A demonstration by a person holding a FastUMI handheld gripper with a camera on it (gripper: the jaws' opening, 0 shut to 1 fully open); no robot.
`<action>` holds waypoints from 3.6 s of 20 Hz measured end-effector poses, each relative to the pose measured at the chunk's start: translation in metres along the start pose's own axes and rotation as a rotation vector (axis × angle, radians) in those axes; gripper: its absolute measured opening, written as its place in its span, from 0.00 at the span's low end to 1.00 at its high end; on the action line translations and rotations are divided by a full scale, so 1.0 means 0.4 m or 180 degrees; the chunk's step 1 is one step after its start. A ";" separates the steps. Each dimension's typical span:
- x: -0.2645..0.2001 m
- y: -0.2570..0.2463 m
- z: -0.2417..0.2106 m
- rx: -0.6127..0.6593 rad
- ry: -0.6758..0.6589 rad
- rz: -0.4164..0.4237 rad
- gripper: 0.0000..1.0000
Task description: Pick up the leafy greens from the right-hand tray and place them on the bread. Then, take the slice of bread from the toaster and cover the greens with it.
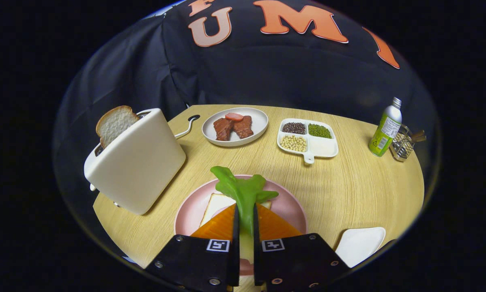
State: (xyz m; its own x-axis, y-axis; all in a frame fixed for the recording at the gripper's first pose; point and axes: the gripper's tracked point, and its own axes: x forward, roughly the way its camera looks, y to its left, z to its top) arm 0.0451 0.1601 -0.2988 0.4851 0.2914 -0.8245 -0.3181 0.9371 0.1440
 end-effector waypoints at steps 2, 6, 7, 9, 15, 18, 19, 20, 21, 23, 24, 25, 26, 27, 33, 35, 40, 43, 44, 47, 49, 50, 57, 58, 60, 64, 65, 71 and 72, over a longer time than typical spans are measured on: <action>0.004 0.017 -0.015 -0.0102 0.0031 0.0012 0.19; 0.004 0.029 -0.039 -0.0229 0.0141 -0.0018 0.31; 0.000 0.025 -0.039 -0.0219 0.0151 -0.0034 0.35; -0.015 0.030 -0.028 -0.0184 0.0121 -0.0009 0.45; -0.075 0.046 0.039 -0.0148 -0.0020 -0.0017 0.67; -0.120 0.088 0.109 -0.0092 -0.0123 0.0049 0.75; -0.137 0.109 0.135 -0.0073 -0.0161 0.0092 0.80; -0.153 0.132 0.164 -0.0066 -0.0203 0.0131 0.83; -0.171 0.154 0.189 -0.0074 -0.0236 0.0158 0.88; -0.195 0.195 0.243 -0.0116 -0.0296 0.0176 0.93; -0.203 0.216 0.267 -0.0142 -0.0310 0.0182 0.94; -0.209 0.238 0.288 -0.0167 -0.0320 0.0191 0.96; -0.213 0.259 0.309 -0.0188 -0.0325 0.0198 0.96; -0.216 0.279 0.329 -0.0212 -0.0335 0.0211 0.96; -0.200 0.418 0.407 -0.0304 -0.0278 0.0361 0.96; -0.192 0.460 0.420 -0.0309 -0.0206 0.0468 0.96; -0.156 0.512 0.436 -0.0148 0.0058 0.0599 0.96; -0.123 0.537 0.426 -0.0037 0.0264 0.0647 0.94; -0.111 0.543 0.427 0.0001 0.0309 0.0653 0.94; -0.081 0.572 0.415 0.0139 0.0485 0.0693 0.91; -0.067 0.585 0.408 0.0164 0.0566 0.0697 0.88; -0.055 0.591 0.405 0.0162 0.0598 0.0691 0.87; -0.013 0.611 0.357 0.0124 0.0856 0.0564 0.70; -0.009 0.607 0.348 0.0121 0.0881 0.0541 0.66; -0.001 0.597 0.339 0.0108 0.0897 0.0497 0.57; 0.002 0.588 0.331 0.0220 0.0882 0.0557 0.32; 0.001 0.581 0.330 0.0288 0.0875 0.0576 0.26; -0.050 0.538 0.364 0.0665 0.0649 0.0874 0.15; -0.055 0.536 0.365 0.0715 0.0609 0.0940 0.15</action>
State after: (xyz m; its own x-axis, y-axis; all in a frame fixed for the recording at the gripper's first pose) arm 0.0851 0.3826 -0.1699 0.2329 0.5327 -0.8136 -0.2249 0.8434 0.4879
